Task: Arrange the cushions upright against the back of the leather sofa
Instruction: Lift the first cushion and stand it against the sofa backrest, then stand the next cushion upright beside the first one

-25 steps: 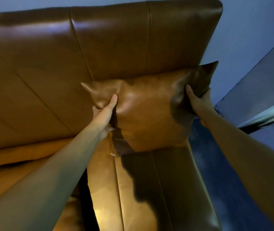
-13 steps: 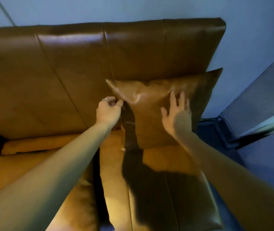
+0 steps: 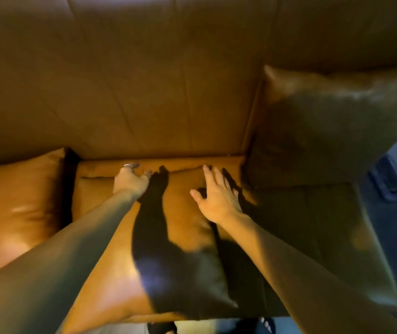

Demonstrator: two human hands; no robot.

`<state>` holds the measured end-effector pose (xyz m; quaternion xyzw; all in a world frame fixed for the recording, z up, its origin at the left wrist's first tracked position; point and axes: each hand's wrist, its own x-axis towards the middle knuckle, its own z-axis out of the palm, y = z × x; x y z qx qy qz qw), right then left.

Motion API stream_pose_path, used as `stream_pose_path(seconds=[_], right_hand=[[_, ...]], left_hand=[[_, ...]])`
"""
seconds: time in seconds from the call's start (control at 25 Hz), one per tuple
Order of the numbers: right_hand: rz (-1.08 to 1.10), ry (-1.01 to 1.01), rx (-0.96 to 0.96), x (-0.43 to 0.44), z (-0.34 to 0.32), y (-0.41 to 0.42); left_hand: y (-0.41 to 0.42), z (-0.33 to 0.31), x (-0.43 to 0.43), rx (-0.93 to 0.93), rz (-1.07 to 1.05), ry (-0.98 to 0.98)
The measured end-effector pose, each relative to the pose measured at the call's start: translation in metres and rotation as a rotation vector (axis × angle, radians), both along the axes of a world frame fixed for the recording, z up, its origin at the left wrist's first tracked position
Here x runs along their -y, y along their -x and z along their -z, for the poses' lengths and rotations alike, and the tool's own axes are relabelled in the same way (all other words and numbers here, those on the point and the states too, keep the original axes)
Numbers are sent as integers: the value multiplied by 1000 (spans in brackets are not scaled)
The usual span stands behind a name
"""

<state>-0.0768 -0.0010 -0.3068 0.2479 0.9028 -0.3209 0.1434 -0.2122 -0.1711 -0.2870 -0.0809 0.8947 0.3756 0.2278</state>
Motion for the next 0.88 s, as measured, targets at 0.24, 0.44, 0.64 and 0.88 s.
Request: stream_pose_path(seconds=[0.24, 0.44, 0.64, 0.88], right_hand=[[598, 462, 84, 62, 64, 28], [929, 797, 35, 46, 71, 28], [991, 794, -134, 42, 53, 34], [941, 723, -458, -3, -28, 66]], left_hand=[[42, 63, 122, 41, -102, 131], [47, 81, 145, 156, -342, -36], [59, 58, 125, 76, -325, -73], [100, -18, 70, -183, -264, -313]])
